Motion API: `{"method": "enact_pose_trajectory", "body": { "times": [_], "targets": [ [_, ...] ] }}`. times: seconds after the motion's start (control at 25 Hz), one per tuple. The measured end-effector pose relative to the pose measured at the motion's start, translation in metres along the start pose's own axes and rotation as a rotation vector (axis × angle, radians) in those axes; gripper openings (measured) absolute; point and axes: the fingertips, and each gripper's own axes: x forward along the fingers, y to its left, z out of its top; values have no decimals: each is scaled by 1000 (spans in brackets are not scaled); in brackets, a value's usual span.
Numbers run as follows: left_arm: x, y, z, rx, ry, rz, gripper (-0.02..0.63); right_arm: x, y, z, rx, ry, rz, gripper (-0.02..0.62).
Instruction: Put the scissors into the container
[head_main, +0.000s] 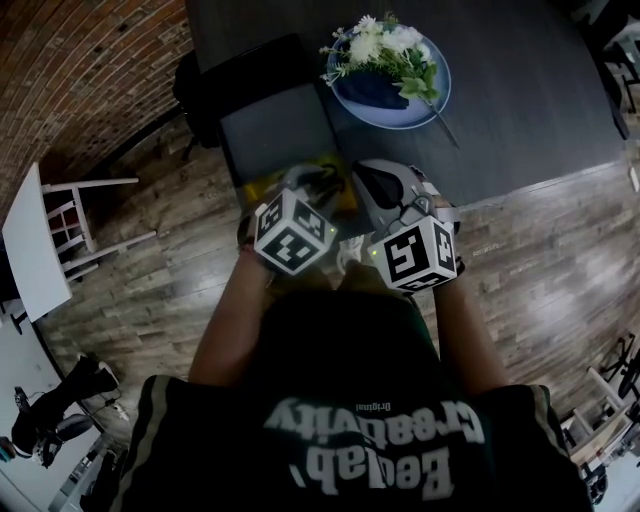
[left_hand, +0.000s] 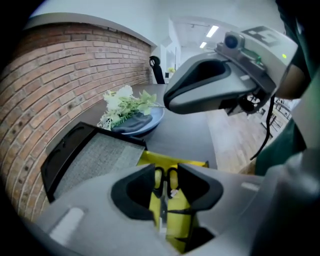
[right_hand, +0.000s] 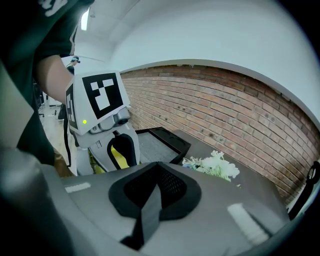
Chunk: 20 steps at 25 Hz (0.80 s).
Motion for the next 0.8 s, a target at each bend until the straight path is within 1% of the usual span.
{"method": "enact_pose_trajectory", "body": {
  "times": [0.24,0.4,0.6,0.8],
  "targets": [
    [-16,1,12,-3,-29,33,141,-7,-1,10,-4,-17,8,6],
    [-28,3,20,2,-53,63,141,-12,-3,21,-14,-48,14,6],
    [-44,12,33,-18,-95,118,147,-19,-5,33,-33,-81,23,6],
    [-61,15,44,-19,-130,147,147,-23,-9,40,-55,-99,20,6]
  ]
}}
